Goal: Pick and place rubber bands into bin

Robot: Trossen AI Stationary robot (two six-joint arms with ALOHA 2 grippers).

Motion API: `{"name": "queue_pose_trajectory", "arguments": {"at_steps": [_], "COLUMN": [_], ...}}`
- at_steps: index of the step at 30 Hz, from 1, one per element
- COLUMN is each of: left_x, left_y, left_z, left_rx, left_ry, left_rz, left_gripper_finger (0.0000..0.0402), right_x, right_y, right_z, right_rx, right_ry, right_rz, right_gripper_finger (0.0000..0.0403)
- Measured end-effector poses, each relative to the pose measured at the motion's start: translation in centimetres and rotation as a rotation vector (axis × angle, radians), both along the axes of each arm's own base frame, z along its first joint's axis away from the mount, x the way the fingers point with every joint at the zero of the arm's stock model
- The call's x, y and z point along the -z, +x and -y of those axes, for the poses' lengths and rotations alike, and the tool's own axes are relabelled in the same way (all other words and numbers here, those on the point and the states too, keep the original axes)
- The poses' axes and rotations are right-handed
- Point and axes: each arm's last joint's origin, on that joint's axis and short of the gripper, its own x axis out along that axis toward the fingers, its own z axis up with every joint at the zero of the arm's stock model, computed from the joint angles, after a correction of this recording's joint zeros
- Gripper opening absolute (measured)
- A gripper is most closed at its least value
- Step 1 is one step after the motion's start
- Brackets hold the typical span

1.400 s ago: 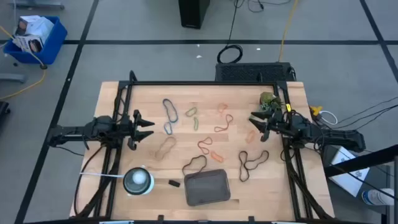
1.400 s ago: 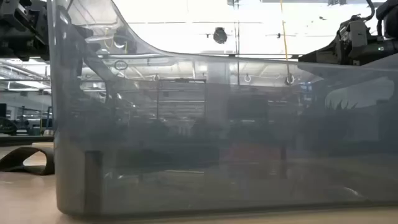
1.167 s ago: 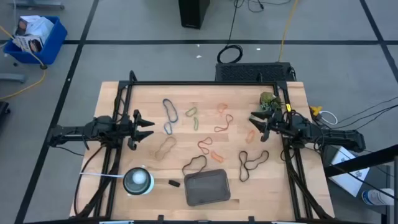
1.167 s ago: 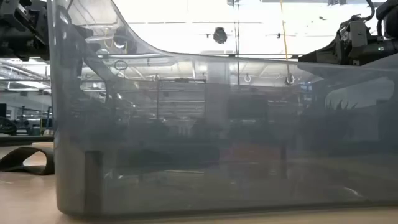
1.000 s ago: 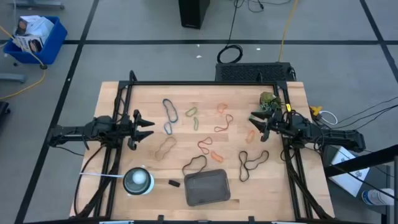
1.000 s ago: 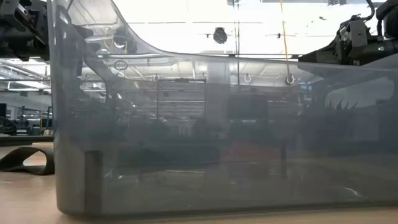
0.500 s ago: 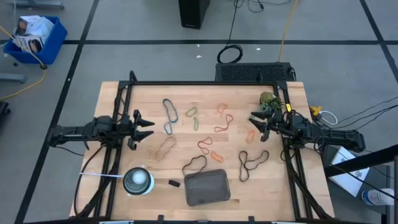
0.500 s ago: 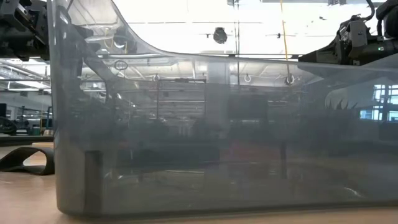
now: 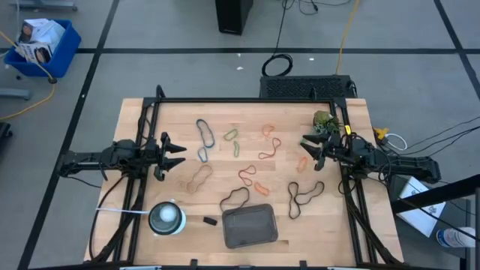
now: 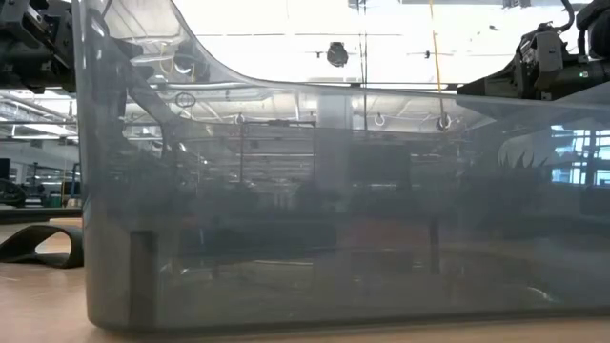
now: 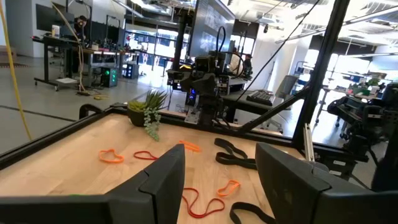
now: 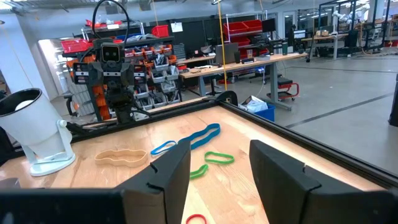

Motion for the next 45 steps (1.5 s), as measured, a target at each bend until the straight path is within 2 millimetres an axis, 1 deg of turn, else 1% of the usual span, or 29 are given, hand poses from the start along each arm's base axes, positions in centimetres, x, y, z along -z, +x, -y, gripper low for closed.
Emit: {"name": "queue_pose_trajectory", "arguments": {"at_steps": [16,21,28,31,36,41,42,45], "left_x": [0.0,0.0,0.0,0.0,0.0,0.0,0.0,0.0], "left_y": [0.0,0.0,0.0,0.0,0.0,0.0,0.0,0.0], "left_z": [0.0,0.0,0.0,0.0,0.0,0.0,0.0,0.0], "left_rx": [0.0,0.0,0.0,0.0,0.0,-0.005,-0.004,-0.003], "left_ry": [0.0,0.0,0.0,0.0,0.0,0.0,0.0,0.0], "left_rz": [0.0,-0.001,0.0,0.0,0.0,0.001,0.001,0.001], "left_gripper_finger": [0.0202,0.0202,0.0203,0.0202,0.0202,0.0202,0.0203,0.0202], "right_x": [-0.3,-0.4,-0.5,-0.5,-0.3,0.1,0.0,-2.1], "right_y": [0.0,0.0,0.0,0.0,0.1,0.5,0.6,1.2], "right_z": [0.0,0.0,0.0,0.0,0.0,0.0,0.0,0.1], "right_rx": [-0.001,-0.01,-0.008,-0.01,-0.01,-0.005,-0.005,-0.005], "right_ry": [-0.002,0.072,0.075,0.111,0.115,0.067,0.054,0.005], "right_rz": [0.037,0.065,0.081,0.092,0.076,-0.011,-0.033,-0.048], "right_gripper_finger": [0.016,0.0162,0.016,0.0159,0.0156,0.0155,0.0155,0.0155]}}
